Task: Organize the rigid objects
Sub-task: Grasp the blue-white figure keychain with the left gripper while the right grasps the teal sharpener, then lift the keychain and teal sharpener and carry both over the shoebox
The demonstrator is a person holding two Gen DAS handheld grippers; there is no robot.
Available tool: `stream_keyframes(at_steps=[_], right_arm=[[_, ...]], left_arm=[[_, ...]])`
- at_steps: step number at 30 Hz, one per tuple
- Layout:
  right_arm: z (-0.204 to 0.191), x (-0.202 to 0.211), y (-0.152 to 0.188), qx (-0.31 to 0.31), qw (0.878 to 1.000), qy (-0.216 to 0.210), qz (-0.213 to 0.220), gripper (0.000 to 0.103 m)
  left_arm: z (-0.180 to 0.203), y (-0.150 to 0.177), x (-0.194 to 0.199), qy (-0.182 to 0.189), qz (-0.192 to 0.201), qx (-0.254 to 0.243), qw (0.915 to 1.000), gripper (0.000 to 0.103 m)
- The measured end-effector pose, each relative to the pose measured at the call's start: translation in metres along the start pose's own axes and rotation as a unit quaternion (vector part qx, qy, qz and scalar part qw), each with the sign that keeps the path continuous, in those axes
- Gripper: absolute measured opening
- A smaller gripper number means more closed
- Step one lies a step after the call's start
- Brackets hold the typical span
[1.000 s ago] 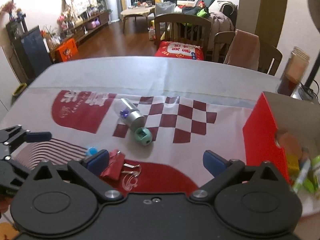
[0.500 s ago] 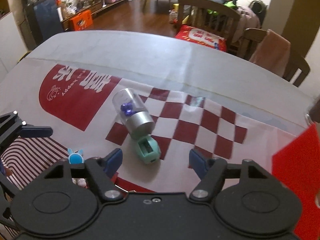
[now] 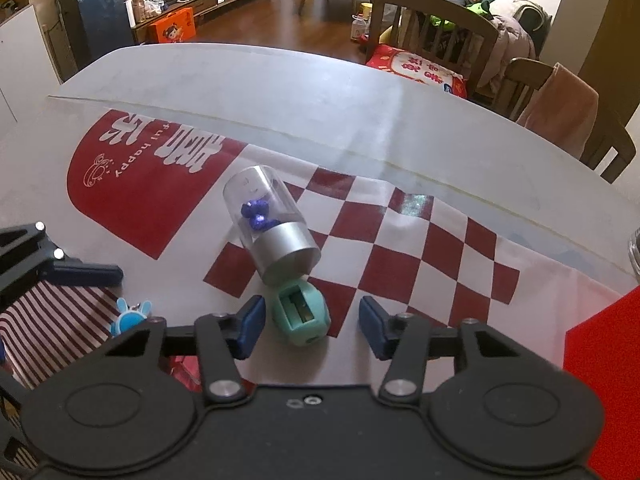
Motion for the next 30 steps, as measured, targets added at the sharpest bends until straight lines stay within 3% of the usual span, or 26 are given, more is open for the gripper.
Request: stream_keyframes(at_steps=[8,19,30], right_arm=[[-0.004,0.002,0.0,0.005,1.0,0.005,0.006,0.031],[0.004,0.024,0.006,-0.031,0.999,0.024,0.013,0.03],[0.022,0.083,0.026,-0.09,0.995,0.029,0.025,0.03]], left_arm=[[0.01,0.001,0.002,0.03,0.005,-0.009,0.9995,0.059],[0.007,0.003,0.011,0.015,0.002,0.014,0.9998,0.058],[0.016,-0.007,0.042,0.016,0.021,0.03,0.9992,0.058]])
Point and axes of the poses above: each gripper's, at about its wrist camera, not at the fingertips, and x roughly against the way its jaws point, z to its right, y to its underside, the point moved 10 cm from there along -x, roughly the way its jaws point, and after that the axes turned 12 degrees about y, right-handed, at the moved point
